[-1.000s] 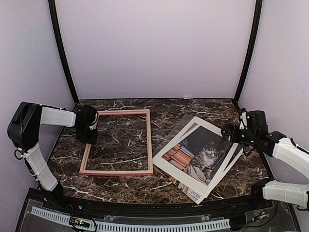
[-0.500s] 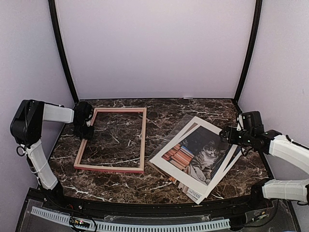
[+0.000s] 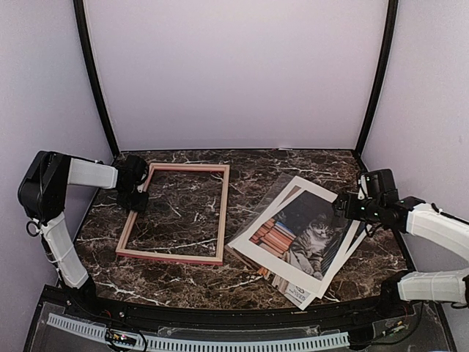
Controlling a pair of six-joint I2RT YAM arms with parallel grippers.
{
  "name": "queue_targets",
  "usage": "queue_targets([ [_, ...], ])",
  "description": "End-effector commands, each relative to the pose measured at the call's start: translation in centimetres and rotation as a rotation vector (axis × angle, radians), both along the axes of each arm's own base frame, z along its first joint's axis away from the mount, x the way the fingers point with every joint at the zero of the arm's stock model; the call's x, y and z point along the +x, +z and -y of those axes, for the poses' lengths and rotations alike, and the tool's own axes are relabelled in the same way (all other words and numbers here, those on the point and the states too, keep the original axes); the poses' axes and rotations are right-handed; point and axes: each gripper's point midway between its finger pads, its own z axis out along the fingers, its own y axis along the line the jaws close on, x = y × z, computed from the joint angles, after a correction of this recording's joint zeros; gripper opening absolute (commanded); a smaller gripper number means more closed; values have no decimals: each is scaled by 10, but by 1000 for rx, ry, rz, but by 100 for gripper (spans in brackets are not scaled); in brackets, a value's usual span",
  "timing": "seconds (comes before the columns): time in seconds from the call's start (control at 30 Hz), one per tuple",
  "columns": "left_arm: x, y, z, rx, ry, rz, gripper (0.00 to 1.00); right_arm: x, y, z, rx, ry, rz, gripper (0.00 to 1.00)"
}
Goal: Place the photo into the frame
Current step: Move the frame body to the center of the board, then pick up the glass panel from the mat board.
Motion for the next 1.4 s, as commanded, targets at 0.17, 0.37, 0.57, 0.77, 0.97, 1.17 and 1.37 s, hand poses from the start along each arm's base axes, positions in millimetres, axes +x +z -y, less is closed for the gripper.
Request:
queue_targets([
  [0.17, -44, -9, -11, 146, 58, -101, 30, 20, -9, 7, -15, -68, -13, 99],
  [0.37, -27, 28, 8, 37, 66, 26, 76, 25, -33, -2, 3, -36, -101, 99],
  [0.57, -11, 88, 100, -286, -138, 217, 99, 29, -49, -8, 29, -19, -164, 98],
  [0.77, -12, 124, 195, -580, -339, 259, 97, 27, -66, -9, 80, -27, -216, 96],
  [0.97, -19, 132, 283, -772, -513, 223, 96, 23, -73, -3, 110, -50, -238, 95],
  [1.17, -23, 119, 359, -835, -619, 141, 92, 14, -82, 2, 148, -63, -265, 95],
  [1.37, -17, 81, 398, -815, -617, 41, 86, 4, -88, -1, 184, -63, -283, 94],
])
